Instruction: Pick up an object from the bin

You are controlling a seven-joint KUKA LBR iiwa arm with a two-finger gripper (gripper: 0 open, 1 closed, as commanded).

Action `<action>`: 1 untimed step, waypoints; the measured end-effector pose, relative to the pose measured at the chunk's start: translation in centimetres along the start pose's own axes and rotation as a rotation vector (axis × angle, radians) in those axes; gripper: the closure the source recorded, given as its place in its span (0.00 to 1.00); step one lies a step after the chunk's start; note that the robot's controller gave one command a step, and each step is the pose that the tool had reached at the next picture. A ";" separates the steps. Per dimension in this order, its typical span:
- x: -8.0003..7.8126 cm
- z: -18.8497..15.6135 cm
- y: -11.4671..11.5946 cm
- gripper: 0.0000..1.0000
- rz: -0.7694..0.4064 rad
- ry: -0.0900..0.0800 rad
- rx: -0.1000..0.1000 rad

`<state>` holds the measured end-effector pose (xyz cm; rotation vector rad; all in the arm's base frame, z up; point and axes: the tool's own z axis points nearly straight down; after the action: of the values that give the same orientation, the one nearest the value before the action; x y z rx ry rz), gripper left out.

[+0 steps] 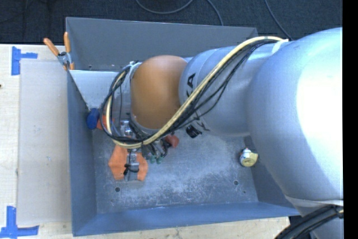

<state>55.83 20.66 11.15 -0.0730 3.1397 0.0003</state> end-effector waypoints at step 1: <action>2.1 2.7 1.0 0.00 0.068 0.013 0.003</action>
Offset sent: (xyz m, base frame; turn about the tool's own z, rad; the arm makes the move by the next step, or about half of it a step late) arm 0.0039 -0.0258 -0.0415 -0.1521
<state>53.66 21.55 8.44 0.0343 3.1535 -0.0047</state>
